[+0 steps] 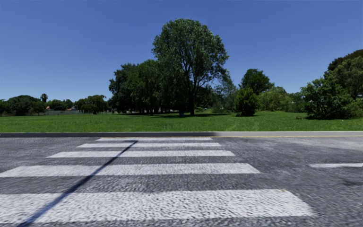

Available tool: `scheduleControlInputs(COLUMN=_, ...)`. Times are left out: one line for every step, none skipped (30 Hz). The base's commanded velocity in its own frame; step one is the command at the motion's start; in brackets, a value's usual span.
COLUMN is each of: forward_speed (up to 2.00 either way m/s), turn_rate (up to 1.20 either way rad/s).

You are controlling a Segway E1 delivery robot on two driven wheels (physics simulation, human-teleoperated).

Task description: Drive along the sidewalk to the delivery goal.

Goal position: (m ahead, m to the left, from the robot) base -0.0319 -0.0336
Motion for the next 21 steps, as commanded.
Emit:
scheduleControlInputs(forward_speed=0.0, turn_rate=0.0)
scheduleControlInputs(forward_speed=0.0, turn_rate=0.0)
scheduleControlInputs(forward_speed=0.0, turn_rate=0.0)
scheduleControlInputs(forward_speed=0.0, turn_rate=0.0)
scheduleControlInputs(forward_speed=0.0, turn_rate=0.0)
scheduleControlInputs(forward_speed=0.0, turn_rate=0.0)
scheduleControlInputs(forward_speed=0.0, turn_rate=0.0)
scheduleControlInputs(forward_speed=0.0, turn_rate=0.0)
scheduleControlInputs(forward_speed=0.0, turn_rate=0.0)
scheduleControlInputs(forward_speed=0.0, turn_rate=0.0)
scheduleControlInputs(forward_speed=0.0, turn_rate=0.0)
scheduleControlInputs(forward_speed=0.0, turn_rate=0.0)
scheduleControlInputs(forward_speed=0.0, turn_rate=0.0)
scheduleControlInputs(forward_speed=0.0, turn_rate=0.0)
scheduleControlInputs(forward_speed=0.0, turn_rate=0.0)
scheduleControlInputs(forward_speed=0.0, turn_rate=0.0)
scheduleControlInputs(forward_speed=0.0, turn_rate=0.0)
scheduleControlInputs(forward_speed=0.0, turn_rate=0.0)
scheduleControlInputs(forward_speed=0.0, turn_rate=0.0)
scheduleControlInputs(forward_speed=0.0, turn_rate=0.0)
scheduleControlInputs(forward_speed=0.0, turn_rate=0.0)
